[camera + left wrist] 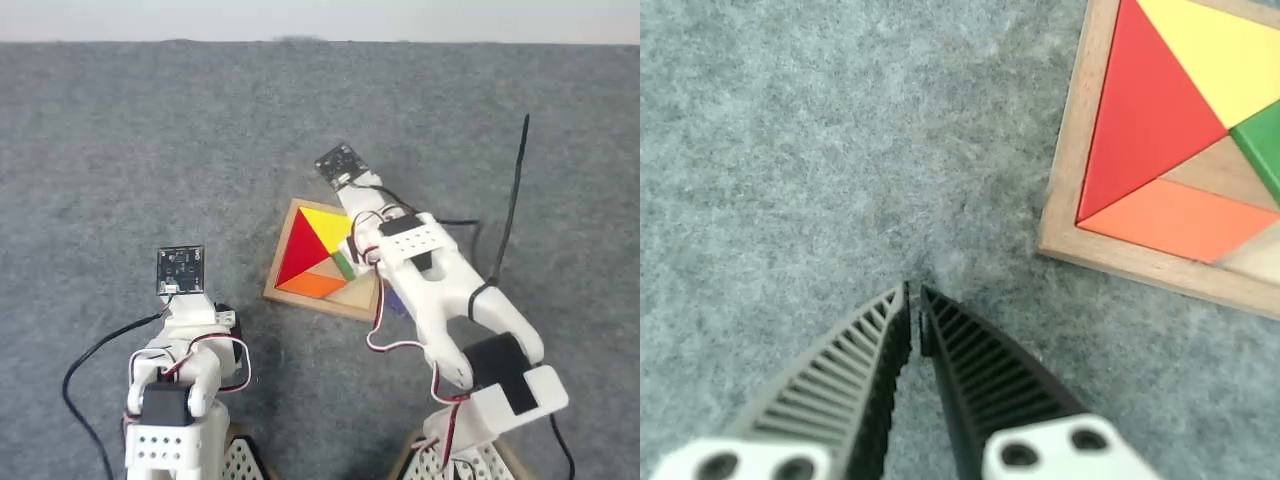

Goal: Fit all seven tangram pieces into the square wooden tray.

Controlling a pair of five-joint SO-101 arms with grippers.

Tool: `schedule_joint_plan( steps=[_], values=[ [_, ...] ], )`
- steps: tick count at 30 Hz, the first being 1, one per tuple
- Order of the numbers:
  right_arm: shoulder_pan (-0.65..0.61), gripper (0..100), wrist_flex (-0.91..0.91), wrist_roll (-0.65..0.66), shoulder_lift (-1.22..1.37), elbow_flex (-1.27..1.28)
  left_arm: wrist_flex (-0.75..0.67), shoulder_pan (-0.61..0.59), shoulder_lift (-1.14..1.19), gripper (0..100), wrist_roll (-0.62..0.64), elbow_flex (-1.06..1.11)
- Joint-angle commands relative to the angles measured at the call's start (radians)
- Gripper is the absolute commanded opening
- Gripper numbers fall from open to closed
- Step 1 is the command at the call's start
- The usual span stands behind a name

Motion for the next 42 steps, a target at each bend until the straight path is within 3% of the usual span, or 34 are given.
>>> schedule_joint_plan(
  steps=[1,18,27,42],
  values=[
    [0.010,0.7,-0.018,0.011,-0.010,-0.060,0.005,-0.006,-0.020,1,-0.015,-0.013],
    [0.047,0.7,-0.028,-0.054,-0.216,-0.002,0.005,-0.006,-0.020,1,-0.015,-0.013],
    [0.128,0.7,-0.065,-0.054,-0.071,0.003,0.005,-0.006,-0.020,1,-0.015,-0.013],
    [0.079,0.7,-0.008,-0.054,-0.068,-0.020,0.005,-0.006,-0.020,1,-0.015,-0.013]
  ],
)
